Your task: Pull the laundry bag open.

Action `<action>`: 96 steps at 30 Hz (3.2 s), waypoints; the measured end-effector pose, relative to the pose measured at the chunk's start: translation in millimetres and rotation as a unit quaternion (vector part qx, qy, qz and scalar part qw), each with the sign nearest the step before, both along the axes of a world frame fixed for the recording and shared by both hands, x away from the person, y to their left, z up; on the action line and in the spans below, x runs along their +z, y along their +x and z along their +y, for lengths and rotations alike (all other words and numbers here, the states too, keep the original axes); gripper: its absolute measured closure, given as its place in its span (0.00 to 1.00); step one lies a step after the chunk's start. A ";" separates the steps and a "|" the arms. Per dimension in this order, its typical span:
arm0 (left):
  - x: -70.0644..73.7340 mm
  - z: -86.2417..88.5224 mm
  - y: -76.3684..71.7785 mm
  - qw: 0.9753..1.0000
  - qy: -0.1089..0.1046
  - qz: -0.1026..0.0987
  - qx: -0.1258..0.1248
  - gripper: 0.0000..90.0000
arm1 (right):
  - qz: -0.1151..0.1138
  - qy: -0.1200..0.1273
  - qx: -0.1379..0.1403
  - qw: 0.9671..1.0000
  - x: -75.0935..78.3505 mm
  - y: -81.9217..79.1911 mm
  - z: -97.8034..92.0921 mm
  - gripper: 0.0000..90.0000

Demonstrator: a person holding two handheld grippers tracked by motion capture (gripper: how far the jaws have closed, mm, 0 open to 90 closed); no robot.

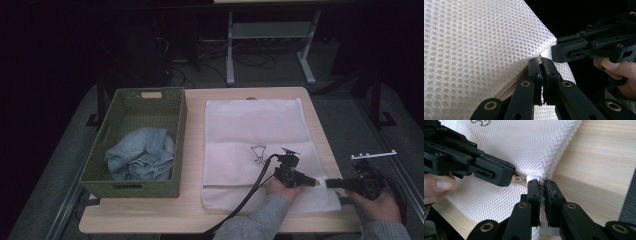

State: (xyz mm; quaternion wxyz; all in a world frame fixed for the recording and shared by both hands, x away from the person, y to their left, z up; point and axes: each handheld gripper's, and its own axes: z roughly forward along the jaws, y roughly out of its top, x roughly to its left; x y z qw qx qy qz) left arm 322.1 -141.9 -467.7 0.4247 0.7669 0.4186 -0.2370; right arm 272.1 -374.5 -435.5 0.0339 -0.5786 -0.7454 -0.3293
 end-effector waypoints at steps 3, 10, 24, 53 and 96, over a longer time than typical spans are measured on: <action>1.2 0.2 0.1 1.000 0.001 0.000 0.000 0.97 | -0.001 -0.001 0.000 1.000 0.6 -0.1 0.4 0.92; 4.0 -0.8 0.2 1.000 0.008 -0.003 -0.001 0.97 | -0.002 -0.003 -0.001 1.000 1.0 -0.3 0.4 0.92; 5.3 -1.2 -1.6 1.000 0.019 -0.005 -0.001 0.97 | 0.000 -0.004 -0.002 1.000 0.8 -0.1 1.0 0.92; 9.3 34.9 -2.2 0.999 0.030 -0.012 -0.001 0.97 | 0.002 -0.010 -0.013 1.000 -0.1 -3.0 -7.2 0.93; 5.9 114.0 -3.2 1.000 0.027 0.005 0.014 0.97 | 0.012 -0.023 -0.015 1.000 -5.1 -4.1 -9.1 0.93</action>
